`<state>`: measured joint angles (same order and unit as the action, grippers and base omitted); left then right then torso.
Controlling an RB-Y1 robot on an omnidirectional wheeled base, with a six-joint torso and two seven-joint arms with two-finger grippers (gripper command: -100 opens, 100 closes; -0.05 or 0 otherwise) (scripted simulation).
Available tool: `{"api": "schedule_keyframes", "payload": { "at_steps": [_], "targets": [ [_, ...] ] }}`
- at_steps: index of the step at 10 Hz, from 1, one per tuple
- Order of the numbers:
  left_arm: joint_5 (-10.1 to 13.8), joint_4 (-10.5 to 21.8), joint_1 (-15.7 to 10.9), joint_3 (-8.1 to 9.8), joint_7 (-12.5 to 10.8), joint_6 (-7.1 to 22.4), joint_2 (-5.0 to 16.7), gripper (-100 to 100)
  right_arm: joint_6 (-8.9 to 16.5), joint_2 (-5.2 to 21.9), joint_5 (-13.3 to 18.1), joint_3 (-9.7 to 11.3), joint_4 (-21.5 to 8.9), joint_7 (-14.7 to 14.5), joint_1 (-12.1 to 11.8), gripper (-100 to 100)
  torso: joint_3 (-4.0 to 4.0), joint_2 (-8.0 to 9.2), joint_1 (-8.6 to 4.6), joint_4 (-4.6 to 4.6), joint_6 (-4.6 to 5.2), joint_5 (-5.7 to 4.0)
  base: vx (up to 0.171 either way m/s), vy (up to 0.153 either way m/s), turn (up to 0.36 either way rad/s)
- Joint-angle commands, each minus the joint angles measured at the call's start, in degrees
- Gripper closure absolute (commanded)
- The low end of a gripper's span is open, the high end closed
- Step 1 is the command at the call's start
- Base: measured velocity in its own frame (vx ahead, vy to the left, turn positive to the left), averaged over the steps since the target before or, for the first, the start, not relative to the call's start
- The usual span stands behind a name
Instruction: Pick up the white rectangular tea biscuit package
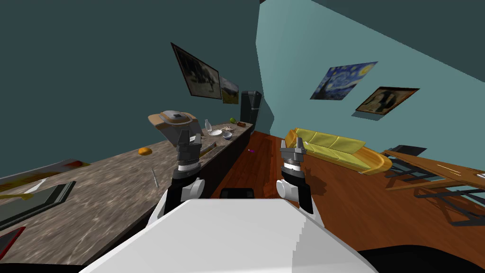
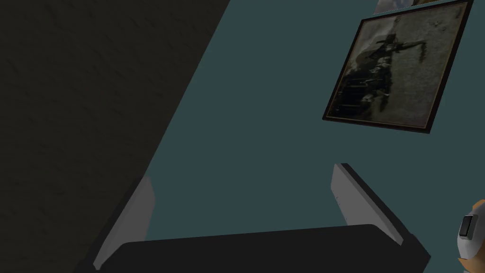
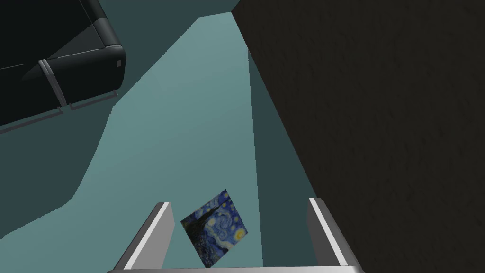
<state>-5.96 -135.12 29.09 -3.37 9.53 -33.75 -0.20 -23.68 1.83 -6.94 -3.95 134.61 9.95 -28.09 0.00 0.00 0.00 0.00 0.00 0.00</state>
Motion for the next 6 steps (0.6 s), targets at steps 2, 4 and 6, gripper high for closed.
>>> {"api": "schedule_keyframes", "payload": {
  "at_steps": [2, 4, 6],
  "targets": [
    [1.0, -0.1, -0.2, 0.32, -0.7, 2.2, 4.0, -100, 0.0, 0.0, 0.0, 0.0, 0.0, 0.0, 0.0, 0, -0.02, -0.04, -0.01, -0.01, 0.0, 0.0, 0.021, -0.014, 0.026],
    [2.4, -0.3, -0.6, 0.83, -1.6, 5.3, 7.4, -100, 0.0, 0.0, 0.0, 0.0, 0.0, 0.0, 0.0, 0, -0.08, -0.15, -0.09, -0.03, 0.0, -0.02, 0.049, -0.037, 0.042],
    [3.3, -0.5, -0.9, 1.17, -2.2, 7.6, 9.0, -100, 0.0, 0.0, 0.0, 0.0, 0.0, 0.0, 0.0, 0, -0.13, -0.22, -0.15, -0.05, -0.01, -0.03, 0.05, -0.039, 0.036]
  ]
}}
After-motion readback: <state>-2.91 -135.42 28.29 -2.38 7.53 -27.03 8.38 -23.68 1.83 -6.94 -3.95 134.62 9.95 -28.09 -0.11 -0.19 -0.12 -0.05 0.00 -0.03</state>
